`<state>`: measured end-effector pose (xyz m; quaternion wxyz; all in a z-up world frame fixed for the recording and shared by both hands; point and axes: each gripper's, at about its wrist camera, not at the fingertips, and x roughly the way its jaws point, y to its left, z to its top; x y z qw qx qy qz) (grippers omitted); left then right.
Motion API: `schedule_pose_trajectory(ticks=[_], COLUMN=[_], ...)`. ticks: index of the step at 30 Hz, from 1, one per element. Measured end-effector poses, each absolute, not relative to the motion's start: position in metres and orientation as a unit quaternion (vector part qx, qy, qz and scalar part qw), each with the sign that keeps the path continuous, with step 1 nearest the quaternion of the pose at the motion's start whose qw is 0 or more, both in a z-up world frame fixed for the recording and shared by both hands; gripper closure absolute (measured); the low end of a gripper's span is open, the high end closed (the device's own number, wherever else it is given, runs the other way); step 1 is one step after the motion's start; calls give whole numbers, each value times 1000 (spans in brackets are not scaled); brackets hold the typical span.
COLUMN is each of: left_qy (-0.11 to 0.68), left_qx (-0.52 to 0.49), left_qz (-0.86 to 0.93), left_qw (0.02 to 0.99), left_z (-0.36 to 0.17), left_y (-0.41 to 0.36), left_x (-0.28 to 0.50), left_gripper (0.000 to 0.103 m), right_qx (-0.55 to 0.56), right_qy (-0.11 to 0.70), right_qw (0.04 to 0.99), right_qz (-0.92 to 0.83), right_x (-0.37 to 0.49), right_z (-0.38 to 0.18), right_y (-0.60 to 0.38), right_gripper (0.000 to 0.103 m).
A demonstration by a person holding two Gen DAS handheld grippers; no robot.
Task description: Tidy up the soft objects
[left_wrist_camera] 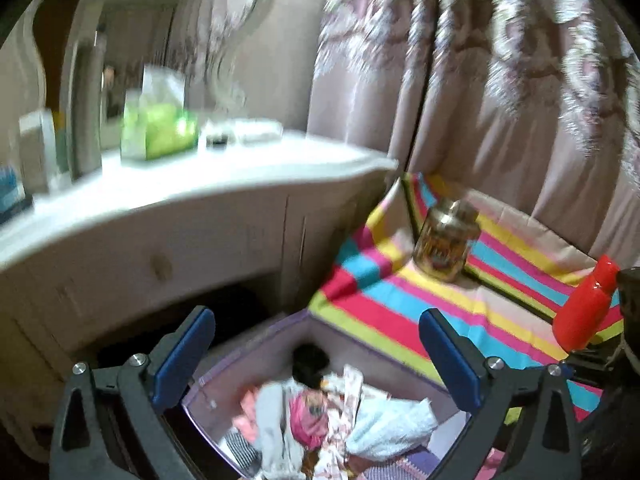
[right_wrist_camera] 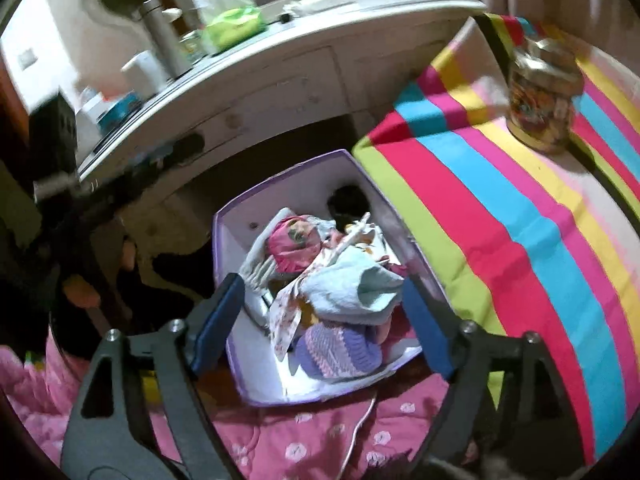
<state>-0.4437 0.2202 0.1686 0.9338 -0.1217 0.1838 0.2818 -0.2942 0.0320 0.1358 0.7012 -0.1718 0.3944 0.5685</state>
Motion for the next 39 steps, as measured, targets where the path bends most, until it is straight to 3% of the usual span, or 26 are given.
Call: schedule_pose_trajectory(ticks=[3, 6, 11, 15, 25, 39], left_qy=[174, 217, 366, 413, 417, 422], left_qx=[-102, -119, -148, -182, -202, -214], left_qz=[300, 341, 363, 358, 364, 362], left_qw=[932, 907, 844, 817, 808, 803], left_z=[184, 171, 106, 68, 55, 49], left_y=[204, 197, 204, 206, 210, 212], left_x=[-451, -449, -421, -418, -420, -422], left_gripper=[0, 0, 0, 0, 0, 0], right_qx=[-231, -271, -286, -291, -260, -271], right_qy=[369, 369, 429, 477, 467, 469], right_qw=[708, 709, 689, 681, 725, 715], right_qz=[556, 536, 509, 473, 434, 442], right_x=[-316, -330, -326, -316, -298, -306], right_z=[143, 138, 102, 74, 78, 68], right_y=[32, 34, 38, 43, 41, 46], right_gripper=[15, 8, 8, 8, 8, 8])
